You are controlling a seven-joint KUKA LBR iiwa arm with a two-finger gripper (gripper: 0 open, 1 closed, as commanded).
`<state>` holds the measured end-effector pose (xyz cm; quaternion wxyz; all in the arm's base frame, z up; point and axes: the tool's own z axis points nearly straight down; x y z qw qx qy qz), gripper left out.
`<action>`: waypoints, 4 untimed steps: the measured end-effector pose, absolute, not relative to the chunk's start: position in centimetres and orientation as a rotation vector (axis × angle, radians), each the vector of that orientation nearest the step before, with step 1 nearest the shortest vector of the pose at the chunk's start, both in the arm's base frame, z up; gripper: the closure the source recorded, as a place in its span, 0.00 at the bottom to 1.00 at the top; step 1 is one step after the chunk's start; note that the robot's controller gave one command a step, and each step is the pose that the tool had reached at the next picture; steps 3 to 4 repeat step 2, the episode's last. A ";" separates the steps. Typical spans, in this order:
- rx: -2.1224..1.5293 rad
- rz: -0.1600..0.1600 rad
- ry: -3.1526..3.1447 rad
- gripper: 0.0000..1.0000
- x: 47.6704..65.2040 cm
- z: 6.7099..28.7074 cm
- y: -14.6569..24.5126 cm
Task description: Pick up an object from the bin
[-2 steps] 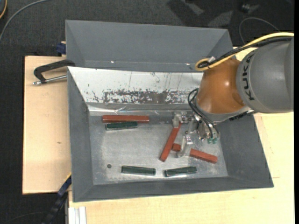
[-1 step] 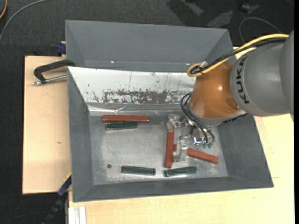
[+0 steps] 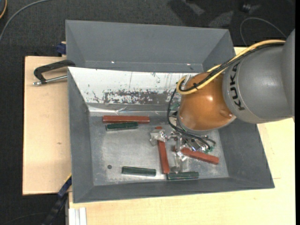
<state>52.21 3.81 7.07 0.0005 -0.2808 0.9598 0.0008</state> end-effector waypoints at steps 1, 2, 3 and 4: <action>-0.877 0.002 3.015 1.00 52.2 7.1 3.7; -0.794 -0.002 3.024 1.00 53.0 21.6 5.2; -0.794 -0.002 3.024 1.00 53.0 21.6 5.2; -0.794 -0.002 3.024 1.00 53.0 21.6 5.2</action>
Offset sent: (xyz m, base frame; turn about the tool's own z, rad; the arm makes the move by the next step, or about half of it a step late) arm 0.0000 0.0000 0.0000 0.0000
